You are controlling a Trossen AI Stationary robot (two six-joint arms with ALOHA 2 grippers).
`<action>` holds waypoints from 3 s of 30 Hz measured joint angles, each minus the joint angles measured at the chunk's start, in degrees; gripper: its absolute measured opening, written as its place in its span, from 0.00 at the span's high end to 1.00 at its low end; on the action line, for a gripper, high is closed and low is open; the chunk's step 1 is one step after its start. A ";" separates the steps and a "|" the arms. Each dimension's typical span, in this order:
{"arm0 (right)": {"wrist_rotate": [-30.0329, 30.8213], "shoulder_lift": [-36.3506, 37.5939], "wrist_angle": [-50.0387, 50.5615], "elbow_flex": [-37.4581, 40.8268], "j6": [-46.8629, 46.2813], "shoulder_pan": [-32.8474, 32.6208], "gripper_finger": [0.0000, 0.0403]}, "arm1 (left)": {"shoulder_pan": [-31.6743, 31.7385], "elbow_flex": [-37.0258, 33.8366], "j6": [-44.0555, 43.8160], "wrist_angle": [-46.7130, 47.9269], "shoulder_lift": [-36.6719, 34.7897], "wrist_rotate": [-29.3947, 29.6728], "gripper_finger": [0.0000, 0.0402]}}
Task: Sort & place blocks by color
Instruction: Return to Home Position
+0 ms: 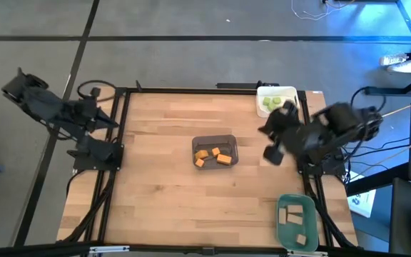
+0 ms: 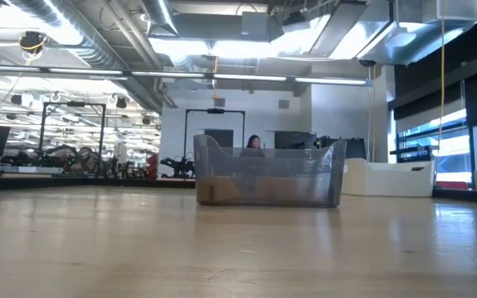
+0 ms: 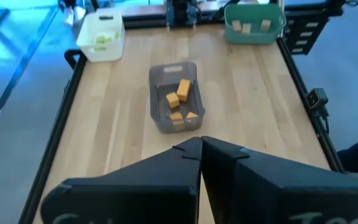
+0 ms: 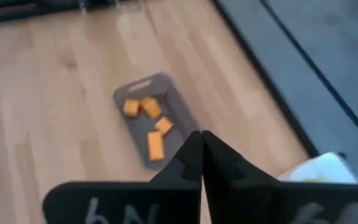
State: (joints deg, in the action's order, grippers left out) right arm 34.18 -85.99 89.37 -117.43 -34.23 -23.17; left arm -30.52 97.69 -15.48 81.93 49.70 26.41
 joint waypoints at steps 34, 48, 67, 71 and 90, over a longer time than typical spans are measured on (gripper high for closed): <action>-8.42 41.03 -8.21 14.15 26.67 14.14 1.00 | 0.02 -28.49 7.07 -21.24 -41.71 11.61 1.00; -9.19 60.72 -29.65 44.40 27.32 14.11 1.00 | -0.04 -34.57 17.62 -29.85 -49.36 5.42 1.00; -16.81 66.33 -68.11 80.31 34.47 14.04 1.00 | -0.13 -48.56 15.08 -38.97 -49.34 -1.11 1.00; -17.84 66.76 -76.31 86.99 34.63 14.07 1.00 | -0.13 -50.95 13.67 -40.08 -49.34 -2.67 1.00; -17.31 86.04 -88.55 106.71 31.68 14.07 1.00 | -0.14 -52.30 13.09 -42.87 -49.34 -3.52 1.00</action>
State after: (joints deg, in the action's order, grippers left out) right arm 16.87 0.04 0.82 -10.72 -2.55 -9.10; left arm -30.67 45.39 -2.39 39.06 0.36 22.90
